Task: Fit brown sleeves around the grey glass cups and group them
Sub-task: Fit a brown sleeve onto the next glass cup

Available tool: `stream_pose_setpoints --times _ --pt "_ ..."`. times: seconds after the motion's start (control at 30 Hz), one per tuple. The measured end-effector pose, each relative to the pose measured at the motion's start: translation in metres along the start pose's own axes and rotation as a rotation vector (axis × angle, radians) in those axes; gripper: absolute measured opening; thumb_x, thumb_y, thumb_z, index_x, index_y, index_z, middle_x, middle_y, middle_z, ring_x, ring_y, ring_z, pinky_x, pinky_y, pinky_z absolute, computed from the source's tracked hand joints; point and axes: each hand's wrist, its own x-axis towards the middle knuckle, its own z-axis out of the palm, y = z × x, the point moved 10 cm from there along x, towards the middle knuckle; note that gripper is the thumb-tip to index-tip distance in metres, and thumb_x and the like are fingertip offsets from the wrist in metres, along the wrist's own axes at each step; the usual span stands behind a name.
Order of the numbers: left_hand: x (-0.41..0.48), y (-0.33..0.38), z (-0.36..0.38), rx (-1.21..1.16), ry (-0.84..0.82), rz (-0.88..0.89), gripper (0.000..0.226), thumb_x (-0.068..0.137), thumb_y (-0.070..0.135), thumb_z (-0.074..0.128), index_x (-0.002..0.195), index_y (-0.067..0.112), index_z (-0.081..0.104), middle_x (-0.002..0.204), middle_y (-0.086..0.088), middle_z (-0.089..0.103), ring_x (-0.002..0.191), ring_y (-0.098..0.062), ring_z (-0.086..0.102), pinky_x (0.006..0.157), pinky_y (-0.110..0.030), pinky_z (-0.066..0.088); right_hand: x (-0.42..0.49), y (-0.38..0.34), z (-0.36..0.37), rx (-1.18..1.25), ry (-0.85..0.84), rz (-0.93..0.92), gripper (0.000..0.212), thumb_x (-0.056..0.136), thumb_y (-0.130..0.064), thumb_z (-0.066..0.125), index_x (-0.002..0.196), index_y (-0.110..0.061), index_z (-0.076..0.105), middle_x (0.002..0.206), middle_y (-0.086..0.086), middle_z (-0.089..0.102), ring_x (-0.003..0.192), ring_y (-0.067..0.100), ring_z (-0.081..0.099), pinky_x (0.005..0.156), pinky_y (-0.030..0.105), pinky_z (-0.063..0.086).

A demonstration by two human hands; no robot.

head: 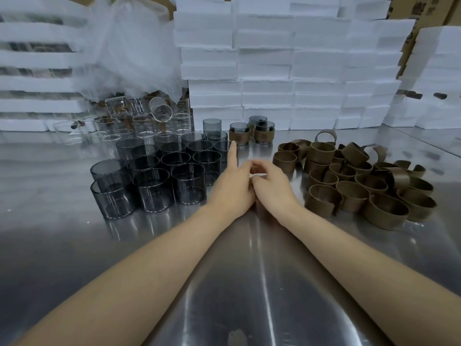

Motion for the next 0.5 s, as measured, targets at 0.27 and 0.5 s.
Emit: stream_pose_setpoints --times 0.27,0.5 --pt "0.004 -0.015 0.003 -0.023 0.007 -0.089 0.028 0.093 0.011 0.05 0.12 0.008 0.052 0.163 -0.01 -0.006 0.071 -0.025 0.051 0.063 -0.031 0.032 0.006 0.002 0.003 -0.03 -0.016 -0.021 0.046 0.088 0.006 0.041 0.127 -0.014 0.056 0.121 0.001 0.059 0.101 0.012 0.061 0.077 0.014 0.049" --pt "-0.002 -0.002 -0.006 -0.072 0.1 0.012 0.022 0.089 0.008 0.05 0.11 0.01 0.056 0.12 -0.004 0.032 0.077 -0.024 0.057 0.074 -0.042 0.052 0.01 0.007 -0.004 -0.066 -0.036 0.017 0.065 0.088 0.011 0.047 0.147 -0.014 0.033 0.143 0.007 0.041 0.105 0.012 0.051 0.089 0.026 0.046"
